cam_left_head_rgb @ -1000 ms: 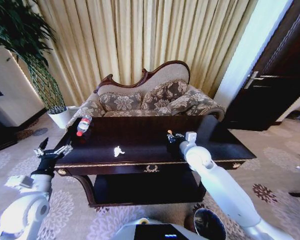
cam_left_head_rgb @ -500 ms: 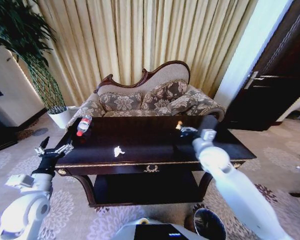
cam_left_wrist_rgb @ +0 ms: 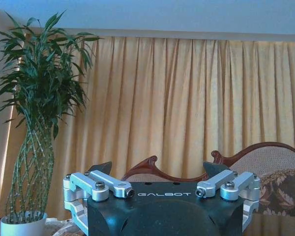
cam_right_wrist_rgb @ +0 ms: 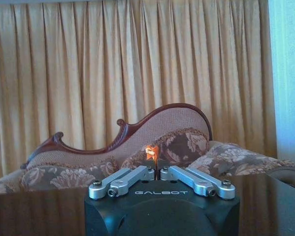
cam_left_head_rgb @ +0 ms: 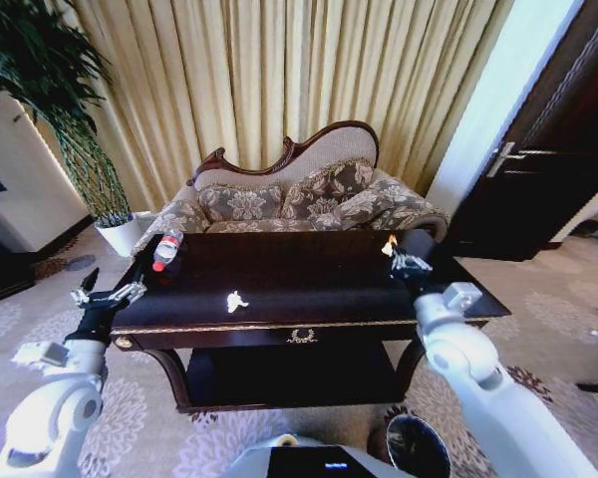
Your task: Move to the front of the table and place the trash on the table into the trash bin.
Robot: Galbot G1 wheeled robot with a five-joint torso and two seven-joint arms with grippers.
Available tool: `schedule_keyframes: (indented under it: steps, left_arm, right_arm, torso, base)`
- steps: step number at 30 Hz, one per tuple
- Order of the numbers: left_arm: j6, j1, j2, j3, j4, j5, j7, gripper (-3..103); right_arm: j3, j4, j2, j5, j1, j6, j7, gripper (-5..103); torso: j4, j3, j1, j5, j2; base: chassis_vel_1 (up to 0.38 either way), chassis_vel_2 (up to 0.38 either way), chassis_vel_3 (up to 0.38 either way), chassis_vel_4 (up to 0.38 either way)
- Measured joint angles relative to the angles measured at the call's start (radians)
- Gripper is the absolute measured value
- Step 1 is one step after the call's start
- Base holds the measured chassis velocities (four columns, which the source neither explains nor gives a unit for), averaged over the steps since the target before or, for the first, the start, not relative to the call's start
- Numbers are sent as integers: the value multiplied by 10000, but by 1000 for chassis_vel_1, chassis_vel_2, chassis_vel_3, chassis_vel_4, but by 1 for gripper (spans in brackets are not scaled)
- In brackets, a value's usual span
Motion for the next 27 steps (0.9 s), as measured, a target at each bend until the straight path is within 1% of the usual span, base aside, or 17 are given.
schedule_keyframes:
  steps: [4,12,19,21,27]
  left_arm:
    - [43,-145,26,3,12,-28,-1,100]
    - [93,-214,-46,-30,-12,-32,-24,100]
    - [67,-108,-100,-79,-80,-33,-24,100]
    - [32,-57,-156,-84,-181,-15,-19,100]
    - [23,-19,-218,-82,-269,10,-14,100]
  right_arm:
    - [161,84,44,-141,-140,-70,-15,1]
    - [232,157,80,-129,-176,-118,-4,1]
    - [258,290,174,-170,-315,-124,-5,1]
    - [407,443,231,-174,-508,-123,-16,1]
    - [471,514,266,-239,-633,-122,-40,1]
  torso:
    - [2,1,0,0,-1]
    - [3,2,2,0,-3]
    - [2,2,2,-1,-2]
    - [0,-2,-5,1,3]
    - [3,-1,-4,-1,2]
  base:
    - [0,0,0,0]
    - [31,-32,-32,36]
    - [135,-149,-155,139]
    - [164,-174,-156,171]
    - [132,-117,-100,141]
